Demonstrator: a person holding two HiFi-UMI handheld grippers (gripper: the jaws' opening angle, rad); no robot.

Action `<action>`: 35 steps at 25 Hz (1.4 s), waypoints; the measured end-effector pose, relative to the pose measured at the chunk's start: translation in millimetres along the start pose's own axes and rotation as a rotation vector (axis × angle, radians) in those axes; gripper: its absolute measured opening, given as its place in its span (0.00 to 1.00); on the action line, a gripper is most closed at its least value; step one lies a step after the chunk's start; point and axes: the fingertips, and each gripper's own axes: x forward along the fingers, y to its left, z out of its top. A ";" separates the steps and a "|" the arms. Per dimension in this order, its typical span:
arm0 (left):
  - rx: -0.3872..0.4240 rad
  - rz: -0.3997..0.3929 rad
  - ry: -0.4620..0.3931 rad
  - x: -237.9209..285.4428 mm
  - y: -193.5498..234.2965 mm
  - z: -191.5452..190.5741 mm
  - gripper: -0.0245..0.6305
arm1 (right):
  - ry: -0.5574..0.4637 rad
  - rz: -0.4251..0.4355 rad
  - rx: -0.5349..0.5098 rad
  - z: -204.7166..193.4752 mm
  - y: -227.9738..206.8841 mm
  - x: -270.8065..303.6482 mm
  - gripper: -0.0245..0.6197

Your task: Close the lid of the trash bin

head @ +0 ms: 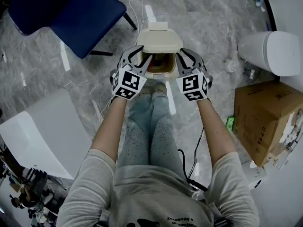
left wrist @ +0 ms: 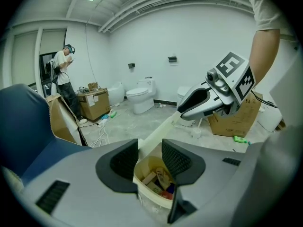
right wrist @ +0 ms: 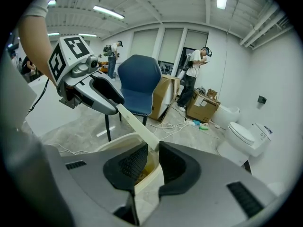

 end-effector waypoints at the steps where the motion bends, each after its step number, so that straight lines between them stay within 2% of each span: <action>1: 0.001 -0.002 0.004 -0.2 -2.2 -1.9 0.27 | 0.004 0.002 -0.001 -2.2 1.6 -0.6 0.19; 8: 0.003 -0.021 0.027 -3.0 -15.3 -15.4 0.27 | 0.037 0.017 -0.028 -15.9 13.6 -4.2 0.19; 28: 0.101 -0.063 0.152 -3.6 -49.0 -61.6 0.27 | 0.143 0.055 -0.078 -60.4 51.7 -6.9 0.19; 35: 0.103 -0.098 0.190 1.8 -64.4 -81.6 0.27 | 0.195 0.077 -0.087 -84.7 63.8 -3.6 0.19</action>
